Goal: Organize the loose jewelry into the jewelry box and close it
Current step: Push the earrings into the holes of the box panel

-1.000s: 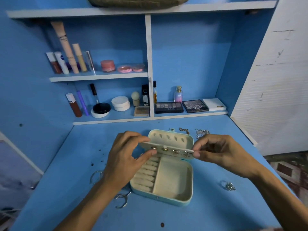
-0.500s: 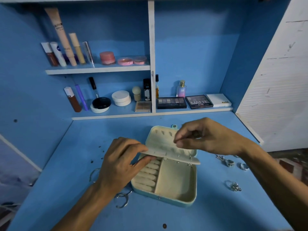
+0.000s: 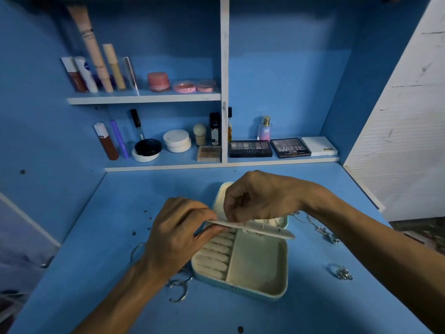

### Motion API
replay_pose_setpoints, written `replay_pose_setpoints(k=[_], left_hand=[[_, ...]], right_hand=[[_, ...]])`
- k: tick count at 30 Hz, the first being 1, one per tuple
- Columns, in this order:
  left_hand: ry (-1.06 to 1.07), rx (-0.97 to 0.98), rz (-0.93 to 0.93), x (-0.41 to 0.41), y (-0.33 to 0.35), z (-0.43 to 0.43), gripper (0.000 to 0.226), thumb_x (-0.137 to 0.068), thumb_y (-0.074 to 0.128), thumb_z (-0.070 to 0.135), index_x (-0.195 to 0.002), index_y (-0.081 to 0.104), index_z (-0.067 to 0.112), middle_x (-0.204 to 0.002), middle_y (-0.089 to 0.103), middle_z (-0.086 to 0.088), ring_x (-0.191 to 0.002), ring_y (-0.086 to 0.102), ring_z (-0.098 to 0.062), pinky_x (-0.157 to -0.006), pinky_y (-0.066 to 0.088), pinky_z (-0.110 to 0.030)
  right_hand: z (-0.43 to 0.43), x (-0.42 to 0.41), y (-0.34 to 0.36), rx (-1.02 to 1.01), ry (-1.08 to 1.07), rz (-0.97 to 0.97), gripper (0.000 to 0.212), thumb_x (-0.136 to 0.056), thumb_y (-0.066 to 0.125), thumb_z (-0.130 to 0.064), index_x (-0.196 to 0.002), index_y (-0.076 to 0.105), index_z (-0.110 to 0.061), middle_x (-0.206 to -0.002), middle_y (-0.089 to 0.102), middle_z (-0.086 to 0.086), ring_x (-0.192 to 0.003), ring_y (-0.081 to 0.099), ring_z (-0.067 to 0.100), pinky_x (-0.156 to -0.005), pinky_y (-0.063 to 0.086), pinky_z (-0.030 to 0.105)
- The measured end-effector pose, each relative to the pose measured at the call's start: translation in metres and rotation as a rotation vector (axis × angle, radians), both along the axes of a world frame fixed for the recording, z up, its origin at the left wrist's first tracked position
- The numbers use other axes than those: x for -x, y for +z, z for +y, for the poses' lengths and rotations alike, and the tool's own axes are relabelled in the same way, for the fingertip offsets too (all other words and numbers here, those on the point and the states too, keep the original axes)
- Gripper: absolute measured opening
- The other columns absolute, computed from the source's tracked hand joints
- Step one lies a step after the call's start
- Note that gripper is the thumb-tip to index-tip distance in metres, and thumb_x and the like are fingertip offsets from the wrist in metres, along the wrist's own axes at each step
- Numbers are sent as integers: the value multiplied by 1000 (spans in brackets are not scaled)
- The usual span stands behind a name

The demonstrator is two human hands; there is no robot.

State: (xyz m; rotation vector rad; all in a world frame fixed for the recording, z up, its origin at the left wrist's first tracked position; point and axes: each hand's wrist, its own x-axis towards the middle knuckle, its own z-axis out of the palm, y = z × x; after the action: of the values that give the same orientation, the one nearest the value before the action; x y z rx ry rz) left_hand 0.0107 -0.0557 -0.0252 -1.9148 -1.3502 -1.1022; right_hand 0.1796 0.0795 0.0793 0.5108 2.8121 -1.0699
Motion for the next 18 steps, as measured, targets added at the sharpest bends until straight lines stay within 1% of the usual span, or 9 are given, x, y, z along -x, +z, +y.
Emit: replay_pose_setpoints(k=[4, 7, 9, 11, 13, 15, 18], left_hand=[[-9, 1, -17, 2, -1, 0, 22, -95, 71, 39, -94, 59, 20, -80, 68, -2, -71, 62, -18, -66, 49, -34], [-12, 8, -14, 4, -2, -2, 20, -96, 70, 37, -93, 59, 20, -80, 68, -1, -72, 60, -17, -67, 48, -34], [-11, 5, 0, 3, -4, -3, 20, -96, 70, 36, -93, 59, 20, -80, 68, -2, -73, 59, -16, -67, 47, -34], [-8, -2, 6, 3, -4, -2, 20, -95, 72, 35, -93, 60, 19, -80, 68, -2, -72, 60, -17, -67, 48, -35], [-7, -6, 4, 4, -4, -1, 20, -95, 72, 35, -94, 60, 19, -80, 68, -3, -71, 62, -18, -66, 49, -36], [-11, -10, 7, 4, -3, -1, 21, -95, 72, 36, -93, 59, 19, -79, 68, -2, -70, 61, -18, -65, 49, -36], [-21, -13, 14, 3, -2, -2, 20, -96, 70, 36, -93, 59, 19, -78, 68, -2, -71, 59, -16, -63, 49, -37]], right_hand=[[-2, 4, 0, -12, 10, -11, 14, -85, 65, -17, -85, 74, -27, -78, 70, -16, -72, 62, -2, -66, 45, 12], [-3, 4, 0, -14, 40, -14, 14, -86, 67, -17, -86, 74, -28, -82, 72, -15, -77, 64, 1, -72, 49, 18], [-4, 4, 1, -28, 57, -16, 13, -88, 67, -17, -87, 74, -28, -83, 72, -15, -78, 64, 0, -73, 49, 16], [-5, 5, 3, -45, 49, -8, 12, -87, 68, -16, -89, 74, -27, -84, 71, -13, -75, 64, -2, -67, 45, 10], [-5, 5, 6, -40, 30, -2, 12, -85, 69, -13, -90, 73, -24, -81, 71, -12, -69, 62, -4, -61, 42, 7], [-7, 6, 8, -60, 38, -11, 12, -82, 69, -12, -86, 72, -23, -75, 69, -14, -65, 60, -5, -58, 42, 7], [-10, 11, 8, -118, 50, -41, 11, -80, 68, -17, -81, 71, -27, -70, 67, -16, -65, 59, -5, -58, 43, 8]])
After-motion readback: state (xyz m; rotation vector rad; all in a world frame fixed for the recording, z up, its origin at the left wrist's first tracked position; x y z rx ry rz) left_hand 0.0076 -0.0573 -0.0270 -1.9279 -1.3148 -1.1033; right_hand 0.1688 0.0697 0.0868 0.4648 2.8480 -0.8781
